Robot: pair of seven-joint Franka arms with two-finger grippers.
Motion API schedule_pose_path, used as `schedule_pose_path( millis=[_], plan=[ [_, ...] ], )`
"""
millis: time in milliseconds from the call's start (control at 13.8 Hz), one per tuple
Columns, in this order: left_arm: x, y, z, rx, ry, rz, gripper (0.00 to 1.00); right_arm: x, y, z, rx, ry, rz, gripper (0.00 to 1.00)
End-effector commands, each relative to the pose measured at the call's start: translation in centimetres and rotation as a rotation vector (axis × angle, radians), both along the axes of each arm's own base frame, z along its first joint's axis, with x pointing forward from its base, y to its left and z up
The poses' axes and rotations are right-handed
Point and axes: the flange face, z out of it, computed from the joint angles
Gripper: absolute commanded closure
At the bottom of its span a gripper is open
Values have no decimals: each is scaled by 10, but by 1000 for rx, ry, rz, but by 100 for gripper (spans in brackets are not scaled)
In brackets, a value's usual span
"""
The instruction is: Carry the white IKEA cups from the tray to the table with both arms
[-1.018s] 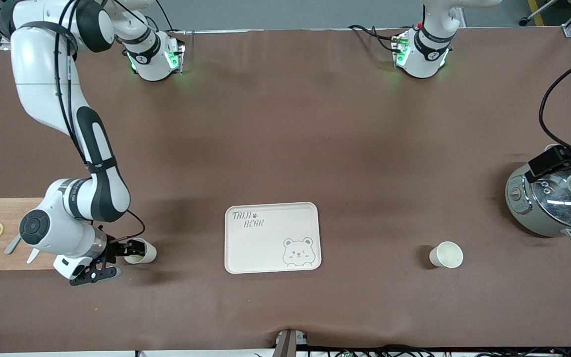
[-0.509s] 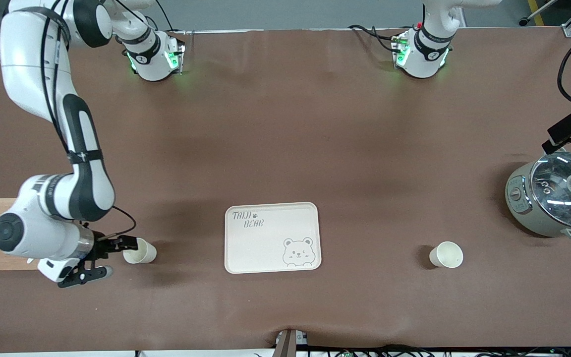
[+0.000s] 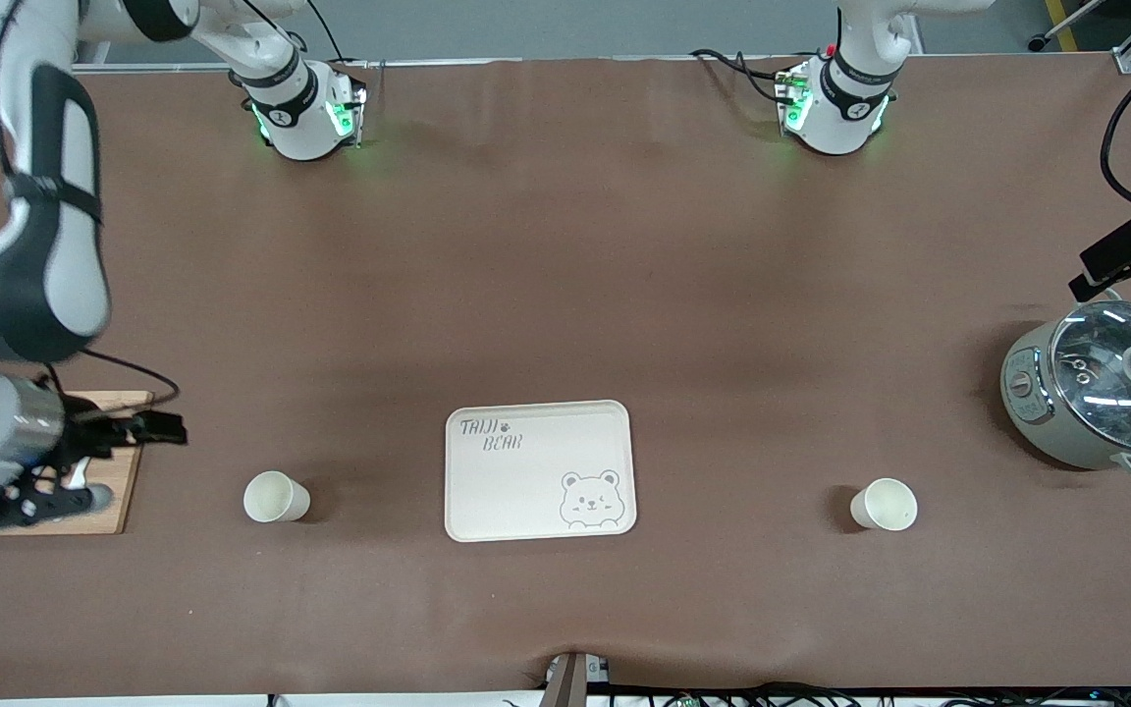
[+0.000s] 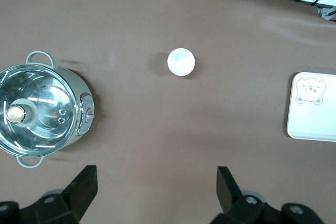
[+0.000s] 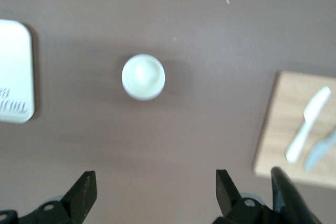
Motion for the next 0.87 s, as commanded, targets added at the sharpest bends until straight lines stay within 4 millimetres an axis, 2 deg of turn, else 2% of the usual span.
schedule_pose_path(
  millis=[0,73,145,218,364,800],
  plan=[
    [-5,1,0,-10,12,-18,0,-39,-27,51,-2,16,-63,0],
    [-5,1,0,-10,12,-18,0,-53,-38,64,4,4,-81,0],
    [-5,1,-1,-8,13,-17,0,-62,-48,68,3,-5,-96,0],
    [-5,1,-1,-8,13,-17,0,-67,-63,69,-3,-21,-116,0],
    [-4,-1,-2,-10,15,-21,0,-69,-76,63,-5,-21,-131,0],
    [-4,-2,-4,-10,21,-21,0,-65,-78,58,-7,-23,-134,0]
  ],
)
